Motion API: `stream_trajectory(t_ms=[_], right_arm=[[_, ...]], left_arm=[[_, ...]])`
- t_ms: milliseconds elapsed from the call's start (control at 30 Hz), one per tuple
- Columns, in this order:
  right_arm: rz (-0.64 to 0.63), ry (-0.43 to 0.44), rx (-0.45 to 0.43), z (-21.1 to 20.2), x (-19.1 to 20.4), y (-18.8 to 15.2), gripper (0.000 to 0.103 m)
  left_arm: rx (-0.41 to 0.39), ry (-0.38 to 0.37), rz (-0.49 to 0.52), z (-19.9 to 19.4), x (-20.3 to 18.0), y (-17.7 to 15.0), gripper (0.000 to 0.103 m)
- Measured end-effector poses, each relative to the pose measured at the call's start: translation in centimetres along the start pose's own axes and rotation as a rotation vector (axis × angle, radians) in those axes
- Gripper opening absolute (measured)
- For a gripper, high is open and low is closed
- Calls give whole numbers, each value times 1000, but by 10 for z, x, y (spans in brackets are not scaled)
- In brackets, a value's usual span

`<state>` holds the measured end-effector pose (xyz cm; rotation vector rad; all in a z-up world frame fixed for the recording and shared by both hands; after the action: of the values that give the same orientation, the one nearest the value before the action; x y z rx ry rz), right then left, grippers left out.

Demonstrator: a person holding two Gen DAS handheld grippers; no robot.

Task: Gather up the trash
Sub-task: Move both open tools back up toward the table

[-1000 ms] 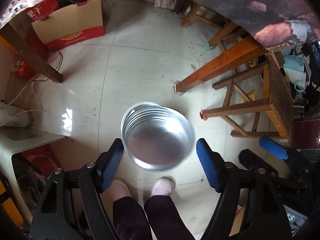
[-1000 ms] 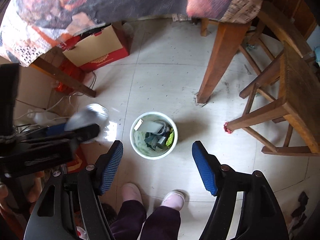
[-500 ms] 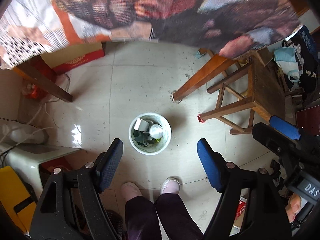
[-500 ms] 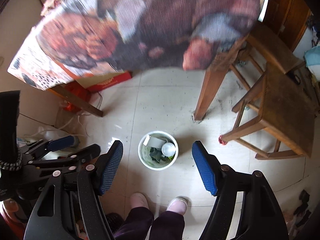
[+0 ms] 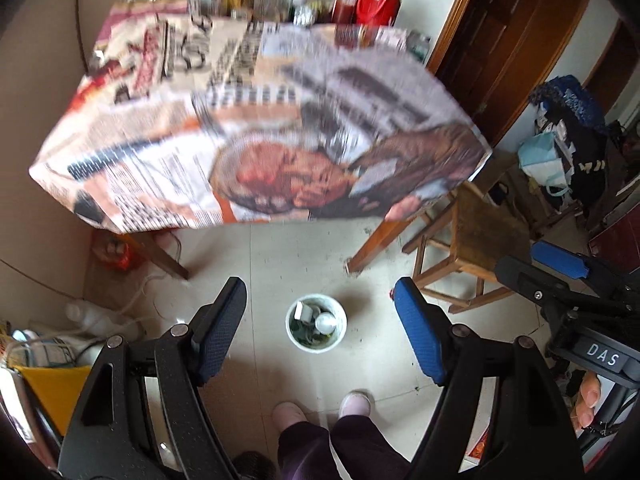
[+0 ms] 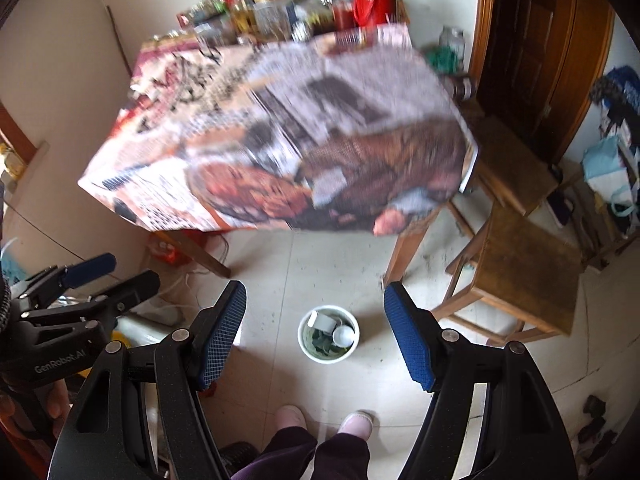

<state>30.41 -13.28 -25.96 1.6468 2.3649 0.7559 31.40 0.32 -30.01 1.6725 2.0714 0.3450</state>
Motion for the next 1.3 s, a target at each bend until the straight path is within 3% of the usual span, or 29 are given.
stream_trajectory(t_ms=[233, 367, 567, 700, 967, 1133, 1300], right_arm=[[0, -16, -138, -82, 27, 40, 68], [22, -38, -252, -129, 41, 67, 68], [10, -91, -431, -183, 57, 90, 81], [6, -109, -492, -199, 62, 101, 84], [12, -106, -510, -189, 55, 123, 85], [6, -86, -510, -170, 42, 146, 86], [-19, -58, -510, -152, 19, 180, 86]], left_arm=[[-147, -48, 59, -104, -9, 38, 76], [-251, -37, 118, -160, -10, 55, 77], [-430, -49, 136, -227, -2, 76, 88], [-511, -55, 118, -253, 5, 87, 91], [-544, -37, 104, -250, 14, 115, 93], [-533, -14, 81, -227, 12, 136, 93], [-532, 11, 54, -198, -5, 177, 93]])
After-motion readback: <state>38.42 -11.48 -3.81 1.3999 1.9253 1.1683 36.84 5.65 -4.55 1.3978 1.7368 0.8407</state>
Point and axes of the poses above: each gripper's, at about its wrist camera, not at the fingertips, and z roughly the way its jaws point, x to its left, y to its top, the point moved 8 cm from there along z, roughly the way its jaws point, and after that the axes turned 6 degrees about -z, right-handed, at the moved point
